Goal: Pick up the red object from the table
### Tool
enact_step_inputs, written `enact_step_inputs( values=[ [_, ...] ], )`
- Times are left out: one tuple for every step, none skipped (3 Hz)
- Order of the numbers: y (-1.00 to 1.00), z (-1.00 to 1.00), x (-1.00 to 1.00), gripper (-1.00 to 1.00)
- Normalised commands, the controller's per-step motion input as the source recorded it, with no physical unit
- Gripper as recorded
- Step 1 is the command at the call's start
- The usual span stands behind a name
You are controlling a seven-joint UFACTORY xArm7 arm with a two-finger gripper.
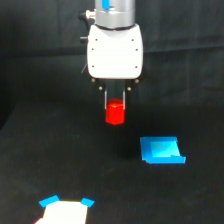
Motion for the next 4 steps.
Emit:
enact_step_inputs(
  values=[
    [-0.24,0.18,0.84,-0.86],
    [-0.15,0.24,-0.29,-0.58],
    [-0.28,-0.38,-0.65,-0.73],
    [-0.44,0.08,-0.47,-1.00]
  ],
)
